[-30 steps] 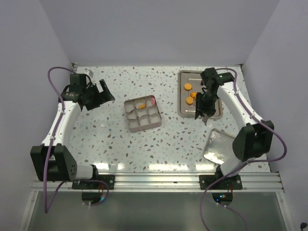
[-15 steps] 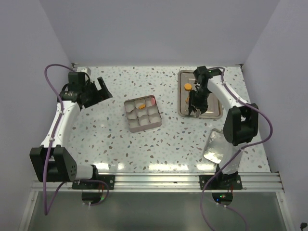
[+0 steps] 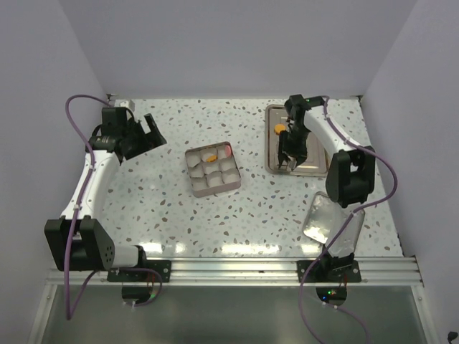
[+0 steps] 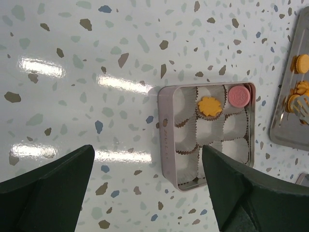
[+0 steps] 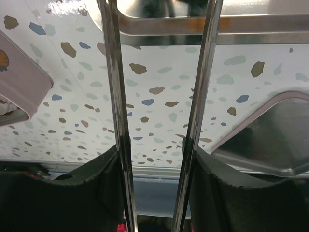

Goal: Pack the cookies

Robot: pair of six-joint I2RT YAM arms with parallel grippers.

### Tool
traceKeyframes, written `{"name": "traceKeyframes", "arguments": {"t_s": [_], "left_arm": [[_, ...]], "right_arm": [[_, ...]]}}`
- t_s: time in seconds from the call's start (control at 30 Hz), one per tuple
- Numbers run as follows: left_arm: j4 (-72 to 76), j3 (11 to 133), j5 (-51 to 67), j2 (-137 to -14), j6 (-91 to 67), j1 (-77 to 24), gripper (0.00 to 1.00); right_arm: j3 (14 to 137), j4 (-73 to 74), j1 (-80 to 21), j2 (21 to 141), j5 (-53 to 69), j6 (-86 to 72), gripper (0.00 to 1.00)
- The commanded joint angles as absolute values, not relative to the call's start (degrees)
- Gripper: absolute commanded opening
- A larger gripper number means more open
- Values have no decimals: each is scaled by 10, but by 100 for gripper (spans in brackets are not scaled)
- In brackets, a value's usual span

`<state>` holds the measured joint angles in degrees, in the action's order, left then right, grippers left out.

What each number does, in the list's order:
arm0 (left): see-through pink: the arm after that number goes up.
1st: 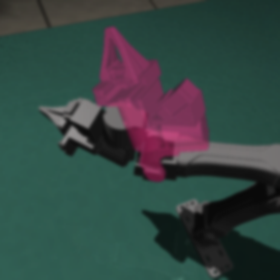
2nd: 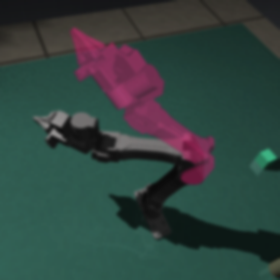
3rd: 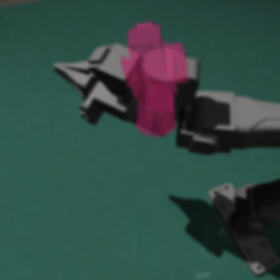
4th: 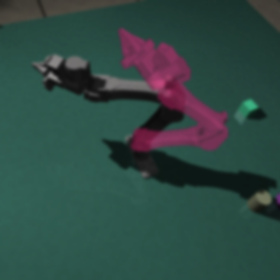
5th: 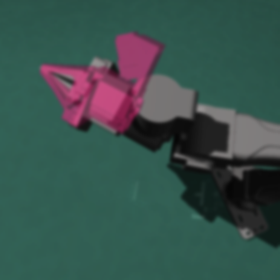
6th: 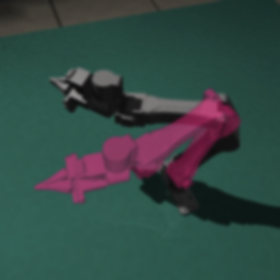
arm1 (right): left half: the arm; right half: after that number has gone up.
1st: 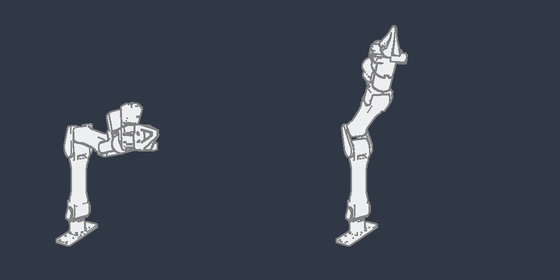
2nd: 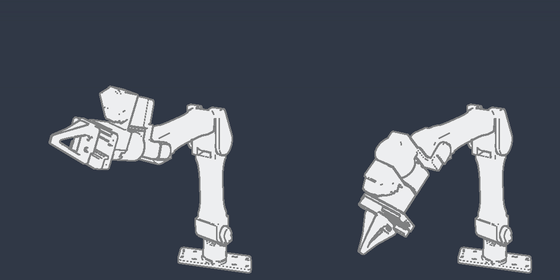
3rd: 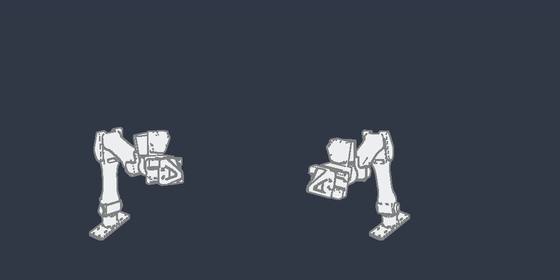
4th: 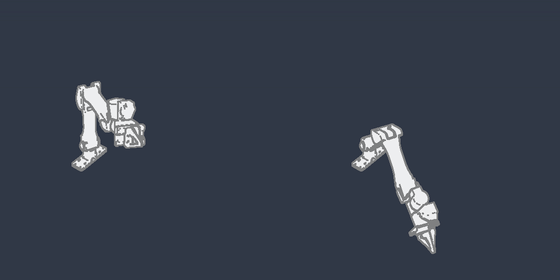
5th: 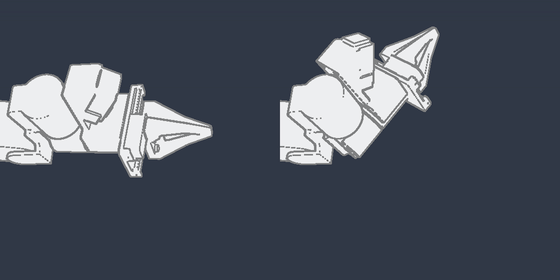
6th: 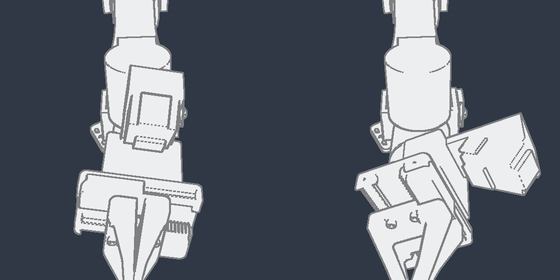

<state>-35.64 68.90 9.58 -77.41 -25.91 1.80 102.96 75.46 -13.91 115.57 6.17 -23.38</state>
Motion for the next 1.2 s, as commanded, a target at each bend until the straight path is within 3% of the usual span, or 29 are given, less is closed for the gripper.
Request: {"name": "traceKeyframes", "arguments": {"t_s": [0.0, 0.63, 1.17], "left_arm": [[-344, 693, 87, -775, -260, 18, 98], [-332, 705, 146, -814, -265, 19, 97], [-291, 664, 164, -783, -277, 19, 97]], "right_arm": [[1074, 813, -140, 1155, 39, -221, 50], [1041, 779, -141, 1176, 54, -242, 48], [1088, 805, -141, 1149, 40, -248, 31]]}}
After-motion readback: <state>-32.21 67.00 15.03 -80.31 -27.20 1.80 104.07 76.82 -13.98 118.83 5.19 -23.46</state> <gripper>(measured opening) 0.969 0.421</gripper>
